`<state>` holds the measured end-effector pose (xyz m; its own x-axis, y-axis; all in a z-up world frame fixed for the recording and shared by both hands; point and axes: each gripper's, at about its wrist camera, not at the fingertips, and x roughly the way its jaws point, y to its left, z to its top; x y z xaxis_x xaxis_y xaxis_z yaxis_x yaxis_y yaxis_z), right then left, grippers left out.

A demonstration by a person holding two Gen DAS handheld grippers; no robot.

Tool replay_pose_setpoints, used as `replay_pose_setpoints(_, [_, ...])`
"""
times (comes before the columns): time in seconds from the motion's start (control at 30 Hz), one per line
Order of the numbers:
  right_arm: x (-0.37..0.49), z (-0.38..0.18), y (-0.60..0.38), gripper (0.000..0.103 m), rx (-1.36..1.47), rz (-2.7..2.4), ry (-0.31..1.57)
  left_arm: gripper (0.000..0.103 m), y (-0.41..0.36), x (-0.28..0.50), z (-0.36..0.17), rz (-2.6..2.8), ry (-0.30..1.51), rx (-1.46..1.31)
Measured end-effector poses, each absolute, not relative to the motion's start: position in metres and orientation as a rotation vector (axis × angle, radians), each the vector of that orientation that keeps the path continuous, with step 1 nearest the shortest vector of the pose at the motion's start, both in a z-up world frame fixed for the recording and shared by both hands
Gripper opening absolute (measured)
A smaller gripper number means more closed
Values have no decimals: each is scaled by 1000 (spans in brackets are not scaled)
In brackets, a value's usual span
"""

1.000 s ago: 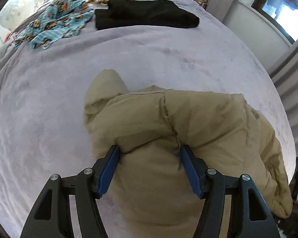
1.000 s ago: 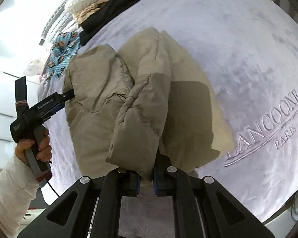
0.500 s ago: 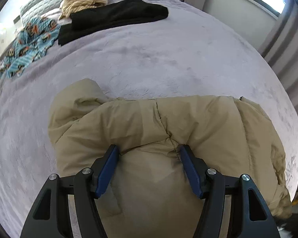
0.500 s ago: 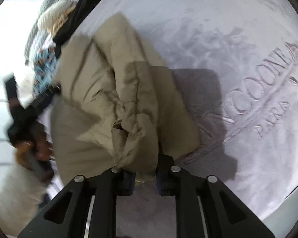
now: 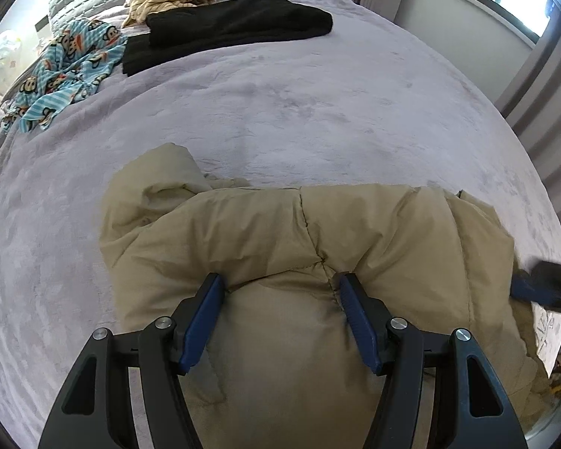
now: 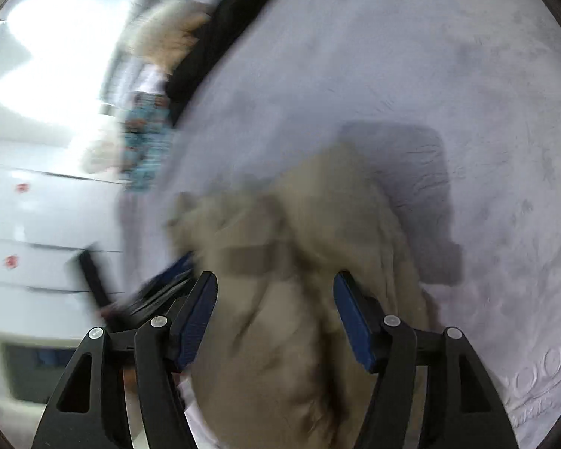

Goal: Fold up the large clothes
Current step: 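Grasp the beige jacket bundle edge with both tools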

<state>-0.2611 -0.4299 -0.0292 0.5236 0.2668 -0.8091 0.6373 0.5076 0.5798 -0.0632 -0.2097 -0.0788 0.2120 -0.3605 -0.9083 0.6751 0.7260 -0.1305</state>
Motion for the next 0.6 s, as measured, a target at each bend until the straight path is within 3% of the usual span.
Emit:
replay_pose_setpoints(0.2, [-285,-8,-451,64,936,-483,939,65,-184,-48,-69,-696,1146,267])
replay_pose_setpoints(0.23, [-284,-14,-454,56,955,-473,962,65,-180,-46,-69,-693,1147,260])
replay_pose_setpoints(0.27, [-283,-30,-460,20,1024,-424,1011,65,-179,-45,-70,-696,1150,258])
replay_pose_setpoints(0.3, [-281,-37,-460,6,1054,-395,1025,65,-178,-44,-72,-697,1154,256])
replay_pose_setpoints(0.6, [-244,-121,-454,0,1001,-294,1189,65,-197,-51,-81,-700,1160,277])
